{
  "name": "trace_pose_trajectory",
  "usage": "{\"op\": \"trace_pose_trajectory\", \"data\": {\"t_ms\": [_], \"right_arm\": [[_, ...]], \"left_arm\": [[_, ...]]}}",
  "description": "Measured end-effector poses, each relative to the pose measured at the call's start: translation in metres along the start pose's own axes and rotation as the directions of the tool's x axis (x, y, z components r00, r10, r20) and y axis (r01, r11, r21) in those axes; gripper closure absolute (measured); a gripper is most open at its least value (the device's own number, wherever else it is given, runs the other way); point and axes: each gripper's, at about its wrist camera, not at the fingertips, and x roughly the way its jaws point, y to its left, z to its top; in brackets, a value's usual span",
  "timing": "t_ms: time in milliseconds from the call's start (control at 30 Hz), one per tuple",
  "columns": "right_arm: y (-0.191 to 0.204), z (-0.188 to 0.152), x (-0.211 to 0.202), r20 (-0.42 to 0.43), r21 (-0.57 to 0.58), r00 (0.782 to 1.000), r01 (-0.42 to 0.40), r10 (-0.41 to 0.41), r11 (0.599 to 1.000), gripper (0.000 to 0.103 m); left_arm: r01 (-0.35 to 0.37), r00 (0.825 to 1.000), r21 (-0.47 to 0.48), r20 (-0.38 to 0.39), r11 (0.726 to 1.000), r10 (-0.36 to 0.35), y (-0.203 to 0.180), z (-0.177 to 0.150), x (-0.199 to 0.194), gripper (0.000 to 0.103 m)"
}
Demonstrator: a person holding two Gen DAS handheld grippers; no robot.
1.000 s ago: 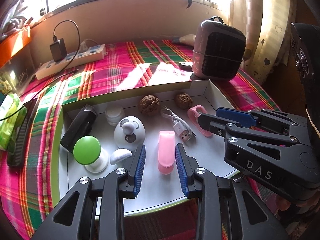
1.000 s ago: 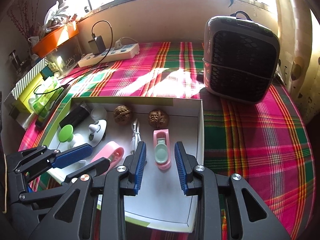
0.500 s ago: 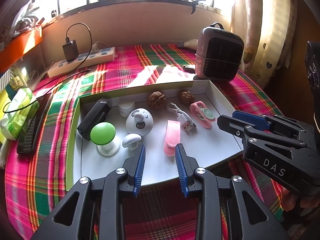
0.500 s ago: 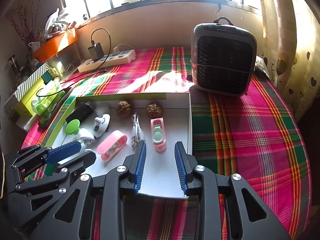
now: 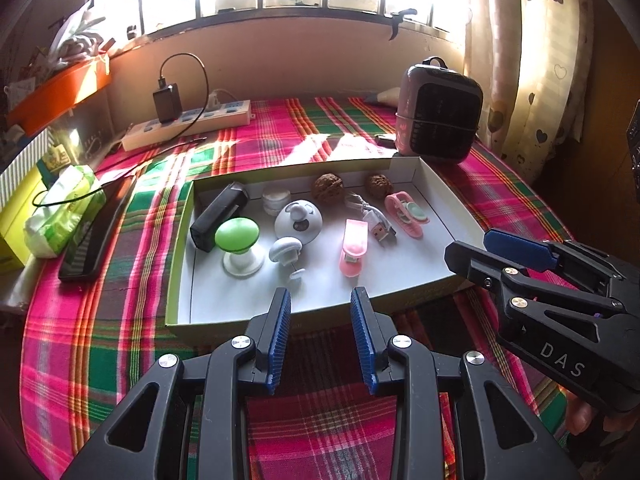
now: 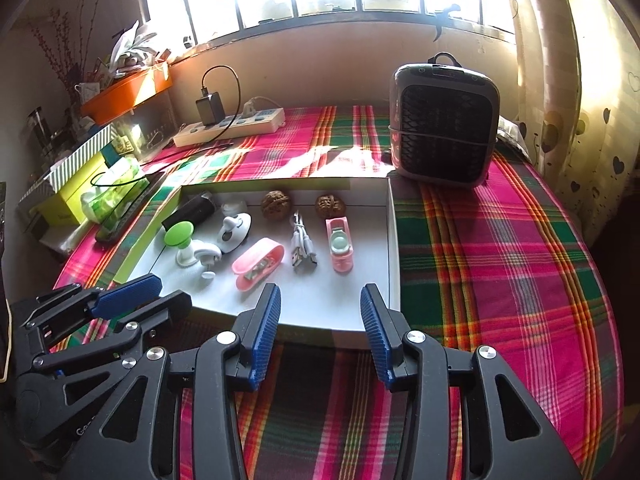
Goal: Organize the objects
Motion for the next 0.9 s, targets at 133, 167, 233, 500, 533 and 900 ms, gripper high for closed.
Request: {"op": "trace_pose_trajectory", "data": {"t_ms": [133,167,233,500,533,900], "right_arm": [[0.006,-0.011,-0.002,-0.013,-0.001,1.000,-0.010,0.010,1.000,0.053],[0.008,-0.014,-0.003,-0.015,-0.005,1.000,-0.013,0.013,1.000,0.053],[0.012,-0.019,-0.004,-0.021,-0.007,1.000,-0.015,0.015,1.000,0.052],[0.018,-0.037,-0.008,-0.048,-0.007,0.999,-0.008,0.007,1.000,0.052],[0.019,-0.039,-0.008,-0.051,-0.010,0.999,-0.006,0.005,1.000,0.052],[0.025,-0.058,-0.009,-0.084,-0.019,0.996,0.019,-0.020,1.000,0.052]], "left_arm": [[-0.022,1.000,0.002,0.002,1.000,0.022,0.002,-0.011,-0.007,0.073],[-0.021,1.000,-0.003,-0.001,1.000,0.021,0.002,-0.014,-0.008,0.073],[-0.019,1.000,-0.007,-0.001,1.000,0.019,0.003,-0.018,-0.010,0.073],[-0.037,0.999,-0.012,-0.012,0.999,0.037,0.003,-0.035,-0.015,0.073],[-0.037,0.999,-0.010,-0.016,0.999,0.037,0.003,-0.037,-0.015,0.073],[-0.055,0.997,-0.028,-0.053,0.998,0.053,0.004,-0.057,-0.013,0.072]]}}
